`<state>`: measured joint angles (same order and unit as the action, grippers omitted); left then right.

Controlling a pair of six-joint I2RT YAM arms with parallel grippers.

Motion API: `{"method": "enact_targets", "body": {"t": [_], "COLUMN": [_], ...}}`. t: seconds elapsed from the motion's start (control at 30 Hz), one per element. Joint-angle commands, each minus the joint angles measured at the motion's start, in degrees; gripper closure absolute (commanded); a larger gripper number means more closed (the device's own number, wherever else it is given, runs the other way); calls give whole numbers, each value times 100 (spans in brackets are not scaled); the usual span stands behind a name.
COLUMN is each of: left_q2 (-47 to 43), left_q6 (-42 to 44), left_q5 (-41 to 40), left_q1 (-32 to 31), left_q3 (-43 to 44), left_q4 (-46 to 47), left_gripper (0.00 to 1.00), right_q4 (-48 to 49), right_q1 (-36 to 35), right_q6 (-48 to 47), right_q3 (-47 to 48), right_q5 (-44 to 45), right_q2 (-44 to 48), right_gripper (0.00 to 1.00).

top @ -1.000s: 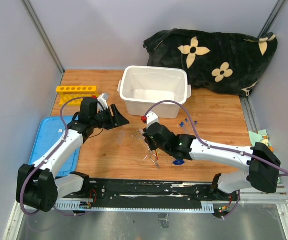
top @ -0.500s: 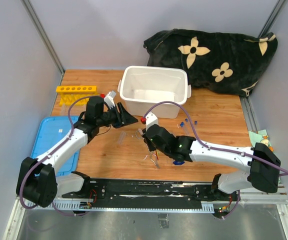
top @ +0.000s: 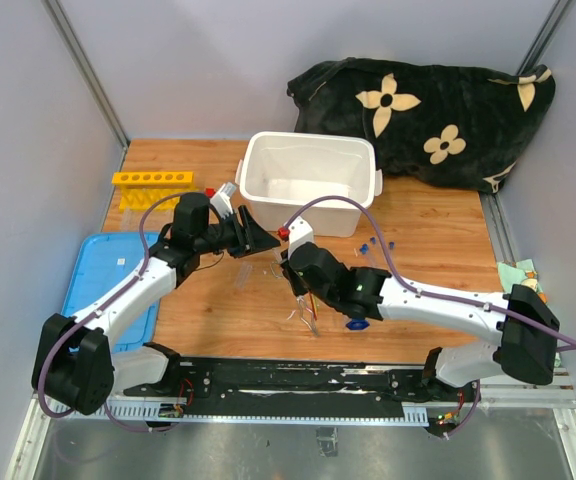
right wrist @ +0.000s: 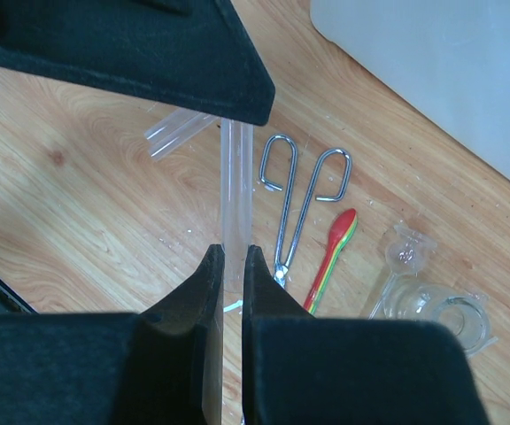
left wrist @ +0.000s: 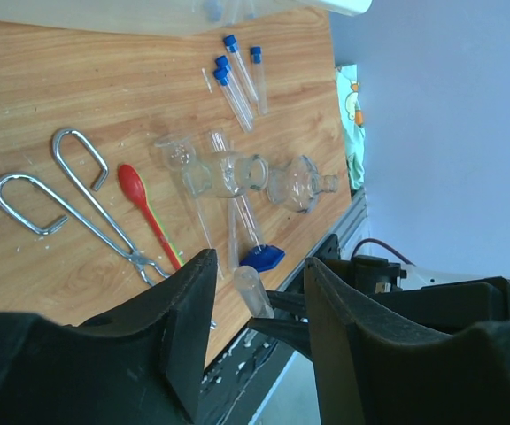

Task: Organize the chemistry lab equipment
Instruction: Pick up the test tube at the center of the board.

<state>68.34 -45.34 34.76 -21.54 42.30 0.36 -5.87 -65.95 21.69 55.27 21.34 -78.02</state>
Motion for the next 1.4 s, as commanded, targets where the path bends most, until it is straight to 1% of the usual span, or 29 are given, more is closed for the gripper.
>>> {"method": "enact_targets", "body": {"t": [0.0,0.27,0.73,1.23,1.3,1.37], "left_q2": [-47,-53,-35,10,20,42], "left_q6": [-32,-25,17,45,45,44], "left_q5": [197,173,153,171,178,197], "left_q1": [-80,-107,-114,-136,-131,-139], "left_q3": [-33,-23,-35,-54,-49,-40], "left_q4": [113,100,50,50,61,62], "left_gripper": [52,58,64,74,73,69], "right_q4": [101,103,110,137,130,130], "right_q1": [-67,-66,-67,-67,-67,-67], "right_q6": [-111,-183,-192,-187,-187,-187], "right_q3": [233,326,337,353,352,353], "right_q5": [179,196,212,217,214,221], "right_q2": [-106,-170,-214,-269,-267,-270], "right_gripper": [99,100,99,99,99,100]}}
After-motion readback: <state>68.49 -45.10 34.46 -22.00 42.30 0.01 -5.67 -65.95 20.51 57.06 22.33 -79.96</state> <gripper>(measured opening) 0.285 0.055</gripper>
